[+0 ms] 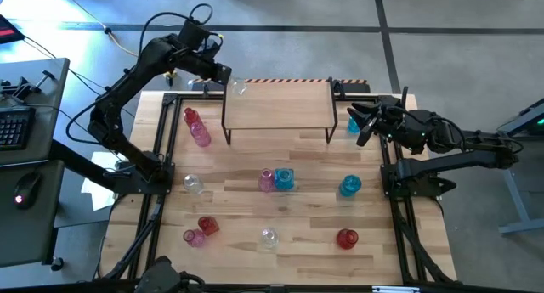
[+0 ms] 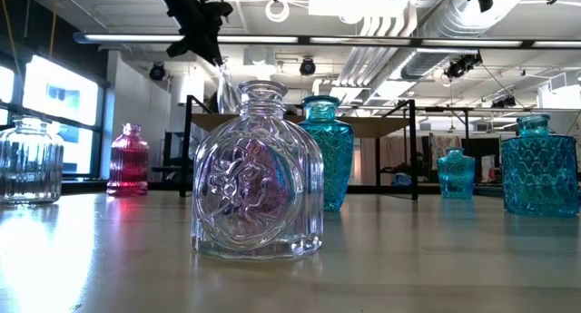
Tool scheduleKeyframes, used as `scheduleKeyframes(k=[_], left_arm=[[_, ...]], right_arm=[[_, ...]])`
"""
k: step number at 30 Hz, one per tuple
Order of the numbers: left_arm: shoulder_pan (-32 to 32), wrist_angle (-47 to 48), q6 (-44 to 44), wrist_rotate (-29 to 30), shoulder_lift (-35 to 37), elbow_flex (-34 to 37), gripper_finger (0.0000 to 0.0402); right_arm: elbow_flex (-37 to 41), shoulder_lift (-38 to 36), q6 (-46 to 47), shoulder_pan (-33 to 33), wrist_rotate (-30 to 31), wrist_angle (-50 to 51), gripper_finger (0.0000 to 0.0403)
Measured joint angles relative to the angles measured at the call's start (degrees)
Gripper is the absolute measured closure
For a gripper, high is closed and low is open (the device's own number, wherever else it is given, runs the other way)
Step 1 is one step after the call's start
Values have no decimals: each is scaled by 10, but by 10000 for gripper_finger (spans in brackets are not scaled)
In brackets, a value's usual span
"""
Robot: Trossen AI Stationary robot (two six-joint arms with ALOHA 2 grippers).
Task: Sort vases onto shelf
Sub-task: Put the top transparent vase on the shelf
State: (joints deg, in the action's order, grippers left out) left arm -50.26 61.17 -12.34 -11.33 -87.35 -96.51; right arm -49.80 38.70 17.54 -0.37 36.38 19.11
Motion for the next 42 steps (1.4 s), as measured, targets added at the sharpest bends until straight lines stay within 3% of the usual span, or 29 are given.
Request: scheduleKeyframes(k=[34, 42], left_arm=[[0, 19, 15, 0, -23, 1, 376], [0, 19, 15, 0, -23, 1, 357]], right_arm=[[0, 0, 0, 0, 0, 0, 293], [0, 0, 0, 0, 0, 0, 293]])
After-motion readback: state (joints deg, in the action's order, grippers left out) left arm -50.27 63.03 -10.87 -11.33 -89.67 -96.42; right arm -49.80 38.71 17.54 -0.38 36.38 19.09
